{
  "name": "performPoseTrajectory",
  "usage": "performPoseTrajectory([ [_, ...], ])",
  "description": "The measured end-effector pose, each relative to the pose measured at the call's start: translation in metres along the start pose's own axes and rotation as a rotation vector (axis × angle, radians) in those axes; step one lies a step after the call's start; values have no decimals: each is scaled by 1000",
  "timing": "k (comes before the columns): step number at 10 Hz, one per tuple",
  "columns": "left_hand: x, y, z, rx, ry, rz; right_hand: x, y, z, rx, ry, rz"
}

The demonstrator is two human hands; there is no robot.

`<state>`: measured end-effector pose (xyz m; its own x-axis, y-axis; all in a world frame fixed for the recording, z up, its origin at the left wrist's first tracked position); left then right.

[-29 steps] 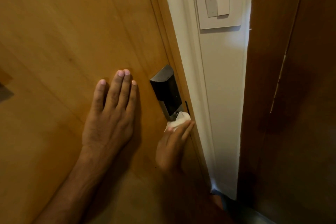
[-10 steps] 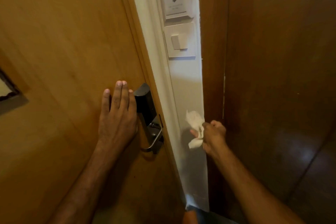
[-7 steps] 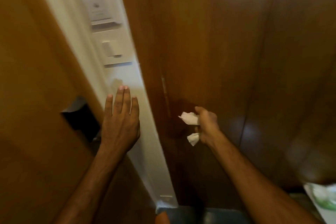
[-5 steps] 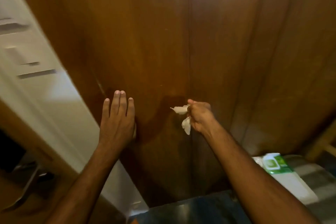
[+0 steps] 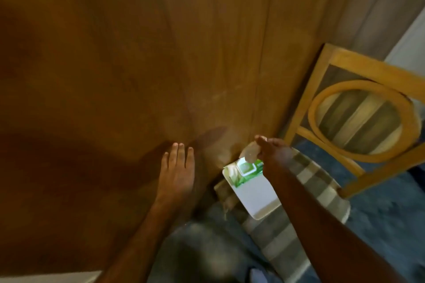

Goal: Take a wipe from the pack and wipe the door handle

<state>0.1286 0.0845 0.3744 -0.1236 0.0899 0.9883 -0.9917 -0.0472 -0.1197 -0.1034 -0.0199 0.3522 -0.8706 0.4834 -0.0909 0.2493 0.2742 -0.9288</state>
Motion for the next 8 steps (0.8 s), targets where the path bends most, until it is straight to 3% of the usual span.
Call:
performPoseTrajectory([
  [2,-150,116,65,-137,-244,-72,76,147,107,-353,145,-362],
  [3,-197,144,80,-152,-311,-62,87,200,131,-384,52,-653],
  [4,-253,168,80,-135,-438,-71,92,241,149,-265,80,-785],
  [5,-270,175,75,-132,-455,-94,94,258,159,-178,92,-906],
  [6,-280,171,69,-119,-375,-168,97,275,170,-177,-3,-1150],
  [8,-260,158,65,-18,-422,-211,92,249,172,-155,-110,-1358],
])
Point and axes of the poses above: each hand's wrist, its own z-axis towards the middle knuckle, its own x-axis out of the back of the hand, y = z × x, the point moved 3 cm from there along z, towards the middle knuckle, and after that the axes turned 4 degrees about y, right-handed, at the moved point
